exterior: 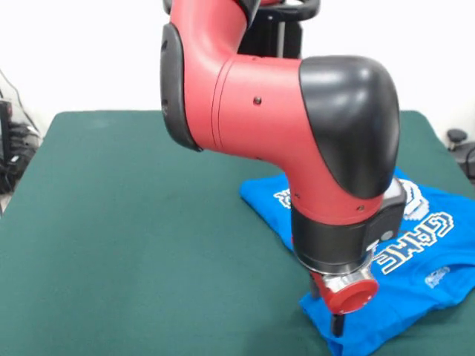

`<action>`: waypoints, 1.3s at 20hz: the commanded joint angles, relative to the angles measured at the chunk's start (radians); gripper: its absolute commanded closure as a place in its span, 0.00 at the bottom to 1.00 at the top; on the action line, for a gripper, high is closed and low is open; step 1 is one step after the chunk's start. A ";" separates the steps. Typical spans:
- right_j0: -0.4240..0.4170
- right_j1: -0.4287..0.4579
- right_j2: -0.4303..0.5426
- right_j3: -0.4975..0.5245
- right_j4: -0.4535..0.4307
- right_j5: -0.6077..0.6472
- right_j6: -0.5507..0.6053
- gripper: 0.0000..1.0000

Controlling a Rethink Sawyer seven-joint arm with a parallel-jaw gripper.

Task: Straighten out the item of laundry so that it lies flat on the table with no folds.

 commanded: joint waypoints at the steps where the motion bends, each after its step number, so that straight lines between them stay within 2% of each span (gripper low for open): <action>1: 0.055 0.113 -0.033 -0.001 -0.016 -0.060 0.342 0.00; 3: 0.054 0.128 -0.023 -0.007 -0.002 -0.076 0.337 0.00; 7: 0.045 0.079 0.045 0.043 0.042 -0.024 0.304 0.00; 12: 0.042 0.053 0.054 0.065 0.035 -0.029 0.263 0.00; 13: 0.041 0.049 0.061 0.072 0.034 -0.041 0.250 1.00; 19: 0.037 0.047 0.048 0.093 0.042 -0.064 0.289 1.00; 26: 0.035 0.040 -0.015 0.099 -0.009 -0.052 0.268 1.00</action>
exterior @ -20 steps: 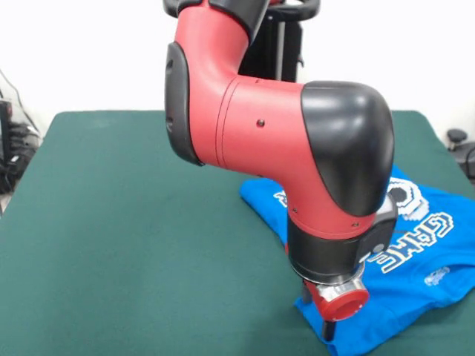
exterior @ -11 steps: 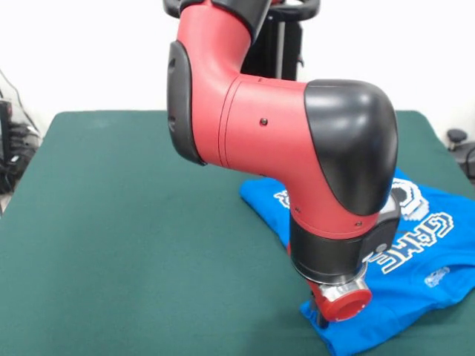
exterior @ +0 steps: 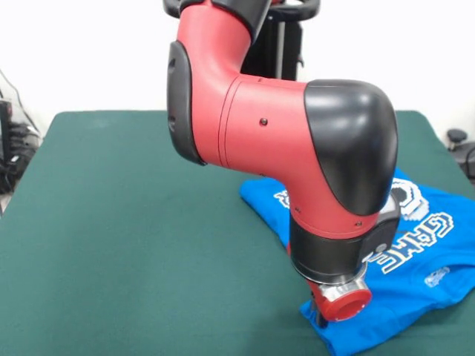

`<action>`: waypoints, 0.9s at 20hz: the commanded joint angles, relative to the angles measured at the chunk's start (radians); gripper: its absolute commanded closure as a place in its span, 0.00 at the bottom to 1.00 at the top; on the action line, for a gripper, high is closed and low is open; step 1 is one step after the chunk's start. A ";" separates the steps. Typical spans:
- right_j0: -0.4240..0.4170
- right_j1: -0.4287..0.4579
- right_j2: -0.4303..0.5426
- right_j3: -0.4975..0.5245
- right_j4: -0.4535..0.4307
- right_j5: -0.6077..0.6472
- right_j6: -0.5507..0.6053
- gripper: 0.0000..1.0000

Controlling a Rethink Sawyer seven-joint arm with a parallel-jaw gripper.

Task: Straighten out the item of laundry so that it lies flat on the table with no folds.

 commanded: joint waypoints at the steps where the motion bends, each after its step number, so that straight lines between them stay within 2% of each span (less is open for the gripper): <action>1: 0.022 -0.003 -0.001 0.128 -0.026 -0.045 0.257 1.00; 11: -0.021 -0.058 -0.109 0.194 -0.158 -0.029 0.136 1.00; 18: -0.040 -0.083 -0.113 0.237 -0.228 -0.087 0.105 1.00</action>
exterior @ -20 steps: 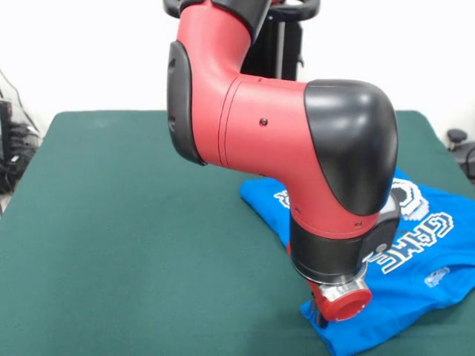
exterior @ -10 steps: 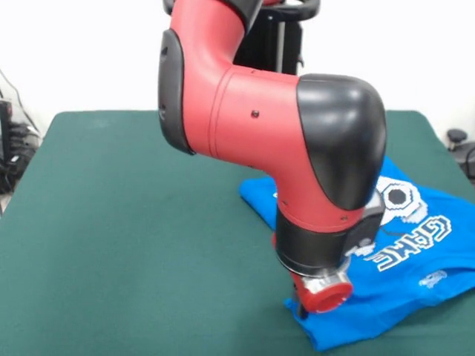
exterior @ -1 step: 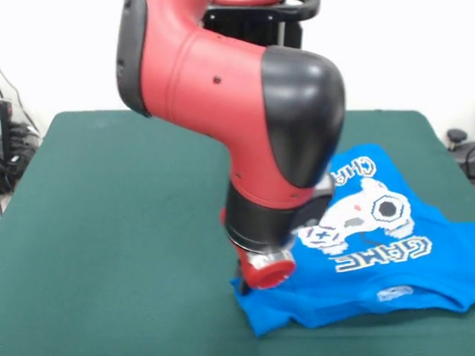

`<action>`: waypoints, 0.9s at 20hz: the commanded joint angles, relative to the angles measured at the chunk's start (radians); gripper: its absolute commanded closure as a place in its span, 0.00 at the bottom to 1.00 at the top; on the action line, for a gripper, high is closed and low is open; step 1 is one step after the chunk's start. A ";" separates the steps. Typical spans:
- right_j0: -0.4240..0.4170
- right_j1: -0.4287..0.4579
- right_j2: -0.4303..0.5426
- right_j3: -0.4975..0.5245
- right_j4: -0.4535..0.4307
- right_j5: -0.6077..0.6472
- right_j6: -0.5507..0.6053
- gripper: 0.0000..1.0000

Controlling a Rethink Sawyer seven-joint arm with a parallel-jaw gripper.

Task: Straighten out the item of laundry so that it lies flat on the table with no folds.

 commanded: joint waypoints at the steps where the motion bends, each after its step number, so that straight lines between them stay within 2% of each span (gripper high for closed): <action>1: -0.013 -0.023 -0.019 0.159 -0.092 -0.096 0.103 1.00; 3: -0.021 -0.029 -0.027 0.179 -0.123 -0.134 0.095 1.00; 10: -0.079 -0.064 0.036 0.264 -0.180 -0.253 0.030 1.00; 18: -0.140 -0.112 0.053 0.311 -0.266 -0.308 -0.039 1.00</action>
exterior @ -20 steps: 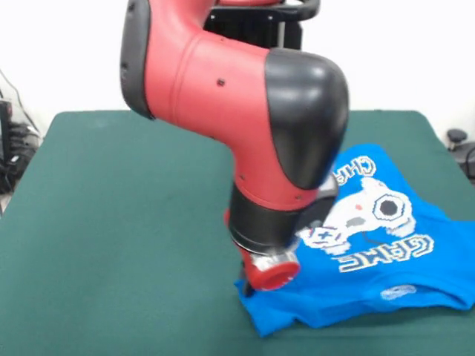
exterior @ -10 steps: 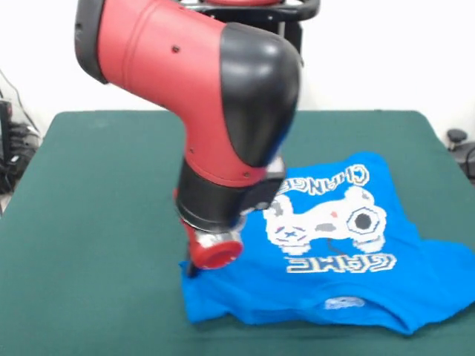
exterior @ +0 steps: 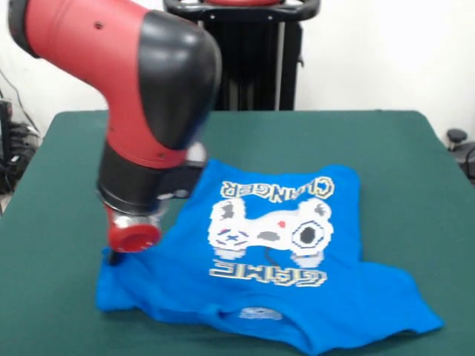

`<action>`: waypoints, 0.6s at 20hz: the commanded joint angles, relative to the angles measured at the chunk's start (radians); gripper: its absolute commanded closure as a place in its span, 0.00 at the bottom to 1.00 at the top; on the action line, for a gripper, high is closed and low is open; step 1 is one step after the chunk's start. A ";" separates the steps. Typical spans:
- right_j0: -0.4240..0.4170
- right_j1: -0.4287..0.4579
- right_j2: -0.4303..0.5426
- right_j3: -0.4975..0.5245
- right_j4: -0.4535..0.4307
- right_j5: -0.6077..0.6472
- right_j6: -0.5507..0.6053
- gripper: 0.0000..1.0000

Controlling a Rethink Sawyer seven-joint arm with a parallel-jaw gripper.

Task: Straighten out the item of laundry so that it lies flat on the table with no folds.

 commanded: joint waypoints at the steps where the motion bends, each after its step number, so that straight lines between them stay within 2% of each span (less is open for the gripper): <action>1: -0.039 -0.024 0.071 0.146 -0.092 -0.074 -0.039 1.00; 3: -0.052 -0.018 0.080 0.144 -0.097 -0.090 -0.021 1.00; 6: -0.077 -0.027 0.133 0.145 -0.109 -0.104 -0.059 1.00; 7: -0.086 -0.037 0.159 0.150 -0.115 -0.098 -0.055 0.00; 10: -0.082 -0.053 0.165 0.154 -0.076 -0.009 -0.013 0.00; 12: -0.067 -0.071 0.162 0.167 -0.059 -0.002 0.033 0.00</action>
